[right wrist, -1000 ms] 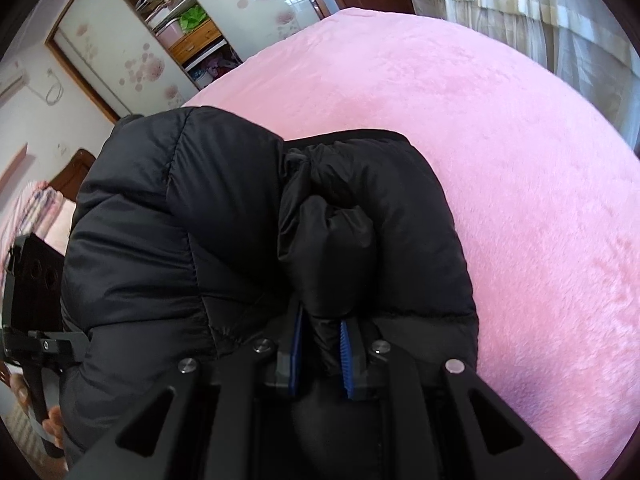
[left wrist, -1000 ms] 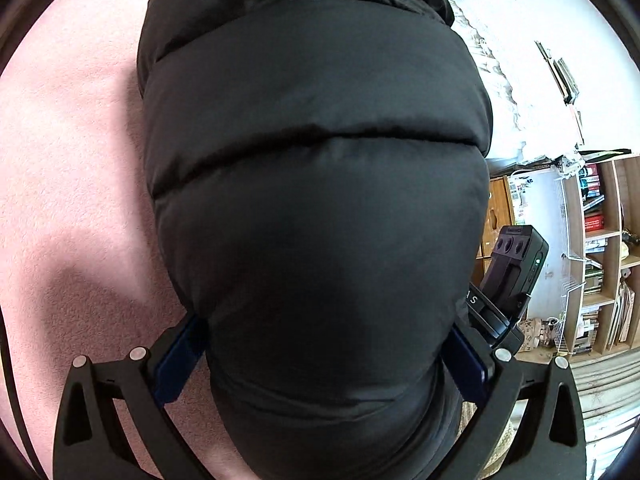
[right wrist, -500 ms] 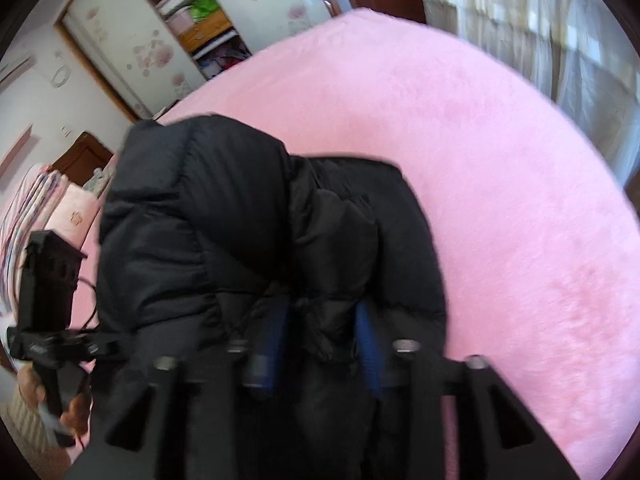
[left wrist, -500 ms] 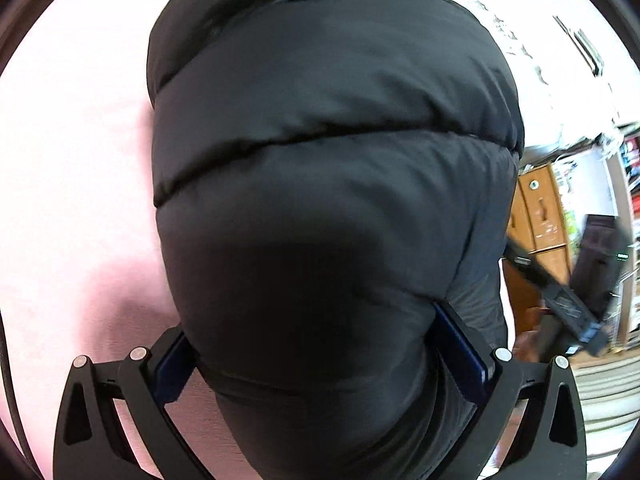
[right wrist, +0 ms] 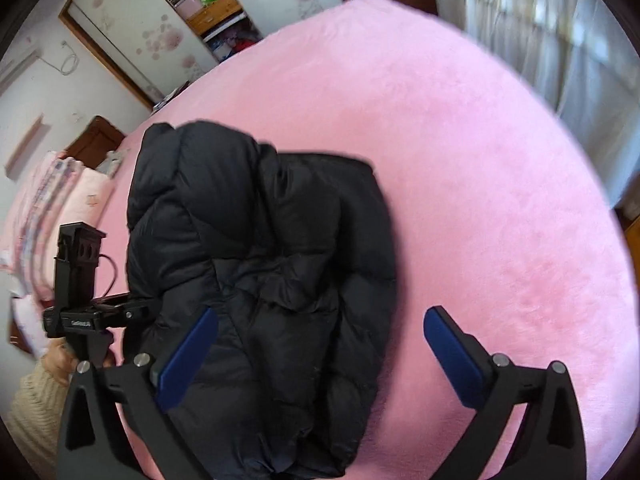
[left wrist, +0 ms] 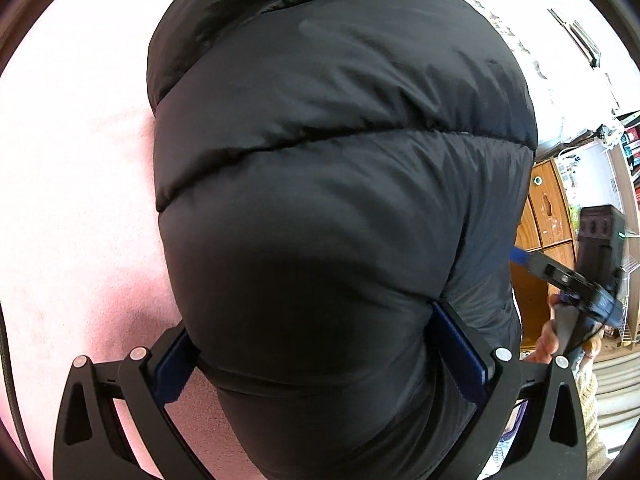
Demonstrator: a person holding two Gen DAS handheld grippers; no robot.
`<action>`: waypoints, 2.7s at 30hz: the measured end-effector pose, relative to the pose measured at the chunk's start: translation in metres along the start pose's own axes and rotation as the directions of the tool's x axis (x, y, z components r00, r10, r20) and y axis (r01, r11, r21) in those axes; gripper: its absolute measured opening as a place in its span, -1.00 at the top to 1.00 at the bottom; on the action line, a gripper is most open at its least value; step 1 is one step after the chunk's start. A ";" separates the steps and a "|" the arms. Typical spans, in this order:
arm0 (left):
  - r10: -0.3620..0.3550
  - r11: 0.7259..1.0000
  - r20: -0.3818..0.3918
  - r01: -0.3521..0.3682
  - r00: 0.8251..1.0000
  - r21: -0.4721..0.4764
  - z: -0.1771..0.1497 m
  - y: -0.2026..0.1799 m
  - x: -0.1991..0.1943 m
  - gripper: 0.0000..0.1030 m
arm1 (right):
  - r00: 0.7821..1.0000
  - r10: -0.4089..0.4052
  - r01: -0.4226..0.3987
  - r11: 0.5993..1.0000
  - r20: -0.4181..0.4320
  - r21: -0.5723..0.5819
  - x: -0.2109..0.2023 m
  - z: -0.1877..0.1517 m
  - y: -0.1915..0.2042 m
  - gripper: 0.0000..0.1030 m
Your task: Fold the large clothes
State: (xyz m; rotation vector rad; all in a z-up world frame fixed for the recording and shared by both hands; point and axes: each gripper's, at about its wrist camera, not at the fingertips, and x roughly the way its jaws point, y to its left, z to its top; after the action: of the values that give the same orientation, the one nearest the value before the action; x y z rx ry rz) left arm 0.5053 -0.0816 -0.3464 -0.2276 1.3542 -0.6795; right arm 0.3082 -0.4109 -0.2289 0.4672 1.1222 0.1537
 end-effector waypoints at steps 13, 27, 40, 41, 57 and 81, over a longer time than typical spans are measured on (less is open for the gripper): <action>-0.059 0.998 -0.007 0.059 0.998 -0.018 -0.005 0.016 0.018 -1.00 | 0.916 0.367 -0.313 0.906 -0.163 0.284 0.094 -0.003 -0.057 -1.00; -0.168 0.985 0.021 0.168 0.986 -0.034 -0.003 0.030 0.033 -0.99 | 0.884 0.423 -0.387 0.901 -0.198 0.196 0.124 -0.007 -0.035 -0.96; -0.154 0.984 0.073 0.146 0.985 0.097 -0.013 -0.015 -0.033 -0.63 | 0.886 0.463 -0.457 0.882 -0.028 0.115 0.053 -0.029 0.000 -0.06; -0.160 0.983 0.083 0.152 0.984 0.099 -0.016 -0.016 -0.043 -0.63 | 0.885 0.464 -0.461 0.883 -0.018 0.092 0.041 -0.031 0.011 -0.03; -0.056 0.996 0.269 0.034 0.962 0.086 -0.041 0.123 -0.282 -0.65 | 0.801 0.590 -0.599 0.783 -0.105 -0.170 0.040 -0.001 0.272 0.05; 0.120 0.970 0.320 -0.043 0.940 -0.238 -0.013 0.528 -0.272 -1.00 | 0.834 0.519 -0.527 0.850 -0.186 0.009 0.400 -0.026 0.460 -0.25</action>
State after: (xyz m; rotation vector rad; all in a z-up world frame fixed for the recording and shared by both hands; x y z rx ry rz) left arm 0.6442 0.4936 -0.4035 -0.4477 1.1068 -0.3917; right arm 0.5111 0.1470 -0.3697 0.7290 1.1434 0.7155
